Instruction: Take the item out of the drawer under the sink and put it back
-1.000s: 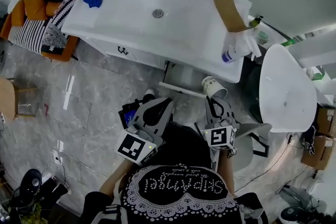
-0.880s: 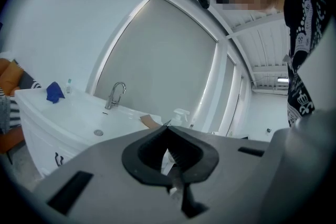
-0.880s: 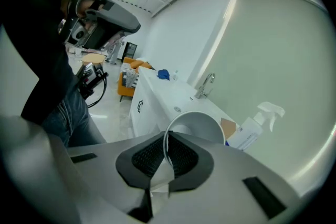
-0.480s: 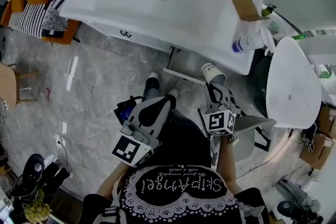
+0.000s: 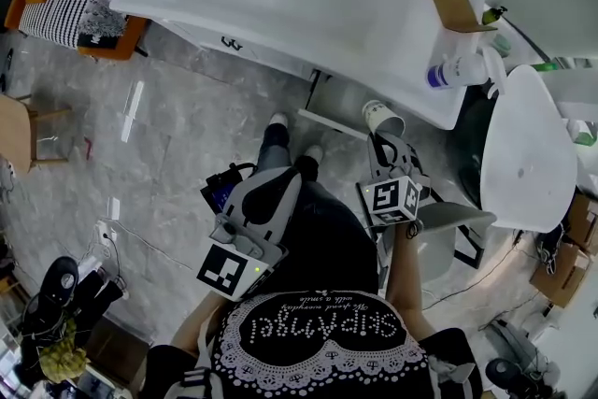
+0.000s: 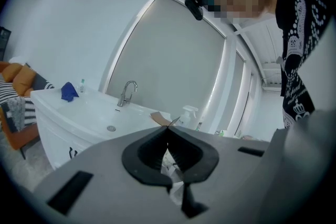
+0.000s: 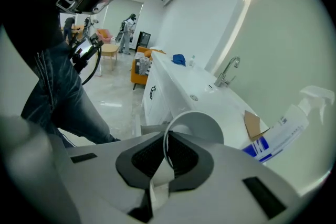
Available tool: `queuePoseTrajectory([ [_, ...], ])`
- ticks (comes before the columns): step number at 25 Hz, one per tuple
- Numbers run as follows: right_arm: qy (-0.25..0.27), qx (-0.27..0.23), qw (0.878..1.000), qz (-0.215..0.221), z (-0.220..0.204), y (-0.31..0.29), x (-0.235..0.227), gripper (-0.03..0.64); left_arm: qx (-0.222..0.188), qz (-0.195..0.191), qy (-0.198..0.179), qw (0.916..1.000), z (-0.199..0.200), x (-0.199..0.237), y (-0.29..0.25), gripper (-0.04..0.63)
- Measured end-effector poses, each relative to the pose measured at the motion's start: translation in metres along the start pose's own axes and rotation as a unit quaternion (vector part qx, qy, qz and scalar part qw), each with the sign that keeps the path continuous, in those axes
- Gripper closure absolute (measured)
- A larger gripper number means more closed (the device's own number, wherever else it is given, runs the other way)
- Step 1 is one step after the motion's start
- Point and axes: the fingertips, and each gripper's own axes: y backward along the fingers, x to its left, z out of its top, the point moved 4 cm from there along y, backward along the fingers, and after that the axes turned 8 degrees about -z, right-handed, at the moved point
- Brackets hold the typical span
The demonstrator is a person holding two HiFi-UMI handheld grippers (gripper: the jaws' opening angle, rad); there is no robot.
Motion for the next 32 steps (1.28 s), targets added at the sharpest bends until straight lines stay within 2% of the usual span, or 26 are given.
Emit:
queuePoseTrajectory([
  [5, -0.006, 0.018, 1.000, 0.020, -0.015, -0.019, 0.007, 0.592, 0.000, 0.020, 0.004, 0.9998, 0.001, 0.006, 0.008, 0.591],
  [10, -0.006, 0.032, 0.999, 0.035, -0.024, -0.037, 0.013, 0.592, -0.020, 0.031, -0.004, 0.9993, 0.004, 0.012, 0.016, 0.591],
  [13, -0.006, 0.037, 0.998, 0.044, -0.026, -0.048, 0.014, 0.592, 0.000, 0.048, 0.019, 0.9987, 0.003, 0.015, 0.018, 0.591],
  [16, -0.010, 0.047, 0.998, 0.051, -0.030, -0.059, 0.014, 0.592, -0.003, 0.049, 0.013, 0.9987, 0.006, 0.016, 0.019, 0.591],
  [22, 0.005, 0.066, 0.994, 0.081, -0.041, -0.084, 0.019, 0.592, 0.008, 0.071, 0.024, 0.9972, 0.008, 0.021, 0.025, 0.591],
  [32, 0.015, 0.093, 0.989, 0.116, -0.055, -0.125, 0.024, 0.592, 0.009, 0.084, 0.033, 0.9959, 0.006, 0.028, 0.028, 0.591],
])
